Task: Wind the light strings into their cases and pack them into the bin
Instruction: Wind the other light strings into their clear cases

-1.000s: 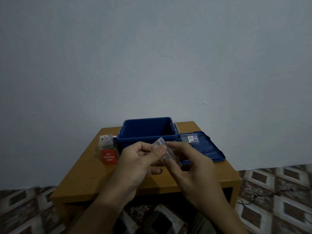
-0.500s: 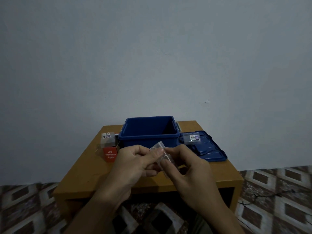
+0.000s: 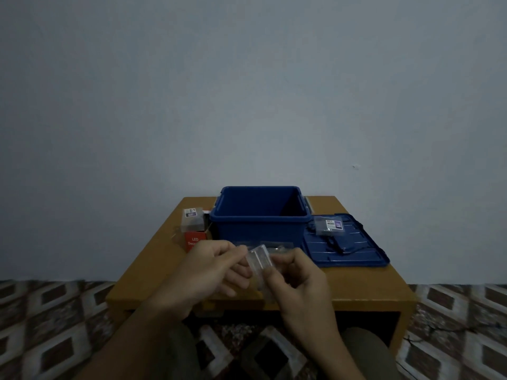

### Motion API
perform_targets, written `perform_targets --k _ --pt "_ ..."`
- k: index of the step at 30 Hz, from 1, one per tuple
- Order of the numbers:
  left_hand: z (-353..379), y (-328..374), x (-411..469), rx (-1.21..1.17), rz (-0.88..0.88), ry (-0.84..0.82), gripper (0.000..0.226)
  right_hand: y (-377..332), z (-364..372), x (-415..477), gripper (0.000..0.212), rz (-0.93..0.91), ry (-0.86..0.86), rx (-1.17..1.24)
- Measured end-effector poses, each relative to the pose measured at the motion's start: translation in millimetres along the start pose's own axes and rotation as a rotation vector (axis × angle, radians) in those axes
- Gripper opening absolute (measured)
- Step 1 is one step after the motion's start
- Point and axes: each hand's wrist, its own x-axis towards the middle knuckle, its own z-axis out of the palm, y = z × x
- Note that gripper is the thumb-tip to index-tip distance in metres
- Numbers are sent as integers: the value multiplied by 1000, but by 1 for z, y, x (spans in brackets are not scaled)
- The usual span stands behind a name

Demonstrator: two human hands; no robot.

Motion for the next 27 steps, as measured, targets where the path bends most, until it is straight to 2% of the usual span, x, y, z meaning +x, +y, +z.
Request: perform_targets --k 4,7,11,17,20,27 --pt "-23 -14 11 195 -8 74 22 17 21 6 7 345 -62 276" --pt "-46 -25 26 171 -34 157 19 26 43 16 10 553 -80 429" --pt "-76 -37 54 118 -43 286 19 34 70 37 9 715 -73 567" --pt "-116 -50 114 164 -31 406 20 42 112 76 10 779 -30 606" --pt "-127 -53 144 207 1 422 17 41 132 94 11 751 -10 591" --pt "-134 -58 195 378 -7 316 30 43 166 121 9 623 20 491"
